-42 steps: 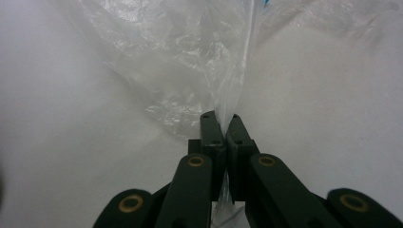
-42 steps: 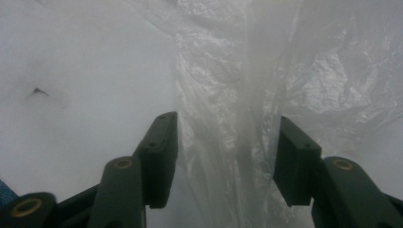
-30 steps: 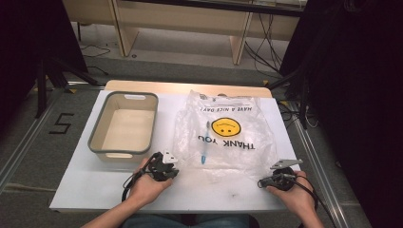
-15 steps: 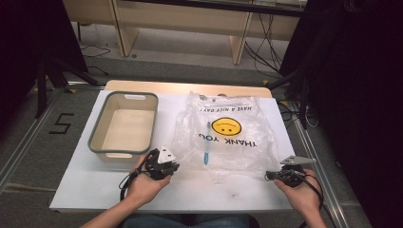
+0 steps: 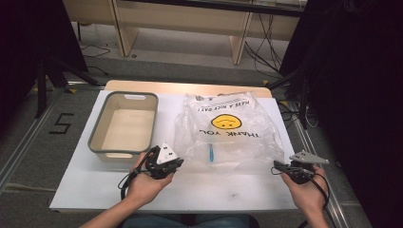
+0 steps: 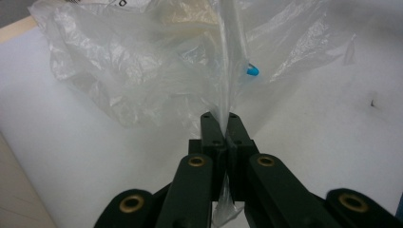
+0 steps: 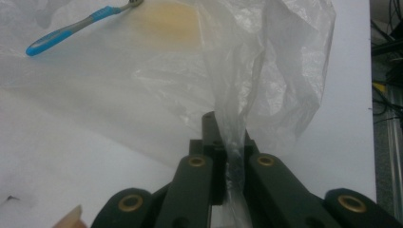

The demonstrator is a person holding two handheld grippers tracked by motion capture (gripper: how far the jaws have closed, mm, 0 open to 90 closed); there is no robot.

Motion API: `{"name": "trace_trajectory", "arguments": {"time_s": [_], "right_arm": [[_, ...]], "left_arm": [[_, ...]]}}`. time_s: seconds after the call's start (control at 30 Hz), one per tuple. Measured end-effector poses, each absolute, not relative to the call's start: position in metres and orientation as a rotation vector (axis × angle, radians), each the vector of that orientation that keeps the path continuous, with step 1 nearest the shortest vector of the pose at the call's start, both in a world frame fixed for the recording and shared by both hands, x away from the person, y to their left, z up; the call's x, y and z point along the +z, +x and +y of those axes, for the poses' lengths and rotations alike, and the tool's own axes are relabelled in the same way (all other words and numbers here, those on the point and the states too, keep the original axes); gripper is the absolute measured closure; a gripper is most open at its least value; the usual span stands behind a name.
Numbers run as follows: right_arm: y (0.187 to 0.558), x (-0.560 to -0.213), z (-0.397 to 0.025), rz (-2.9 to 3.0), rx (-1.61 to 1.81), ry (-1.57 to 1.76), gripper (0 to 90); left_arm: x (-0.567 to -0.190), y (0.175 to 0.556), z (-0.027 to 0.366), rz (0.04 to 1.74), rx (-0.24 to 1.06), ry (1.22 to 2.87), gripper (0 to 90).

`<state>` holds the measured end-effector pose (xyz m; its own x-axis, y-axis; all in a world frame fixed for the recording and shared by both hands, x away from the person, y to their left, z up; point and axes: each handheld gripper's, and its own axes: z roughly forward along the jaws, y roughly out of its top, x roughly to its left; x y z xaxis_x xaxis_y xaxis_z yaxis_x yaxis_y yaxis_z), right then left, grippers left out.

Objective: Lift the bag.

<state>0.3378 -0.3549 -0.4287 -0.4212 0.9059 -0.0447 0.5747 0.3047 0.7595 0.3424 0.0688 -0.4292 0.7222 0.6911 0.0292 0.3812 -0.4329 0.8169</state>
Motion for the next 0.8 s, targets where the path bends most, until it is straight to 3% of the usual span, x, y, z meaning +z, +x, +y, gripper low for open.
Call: {"name": "trace_trajectory", "arguments": {"time_s": [0.8], "right_arm": [[0.335, -0.413, -0.354, 1.975, 1.024, 1.296, 90.0]], "left_arm": [[-0.395, 0.345, 0.079, 0.757, 0.549, 1.931, 89.1]]}}
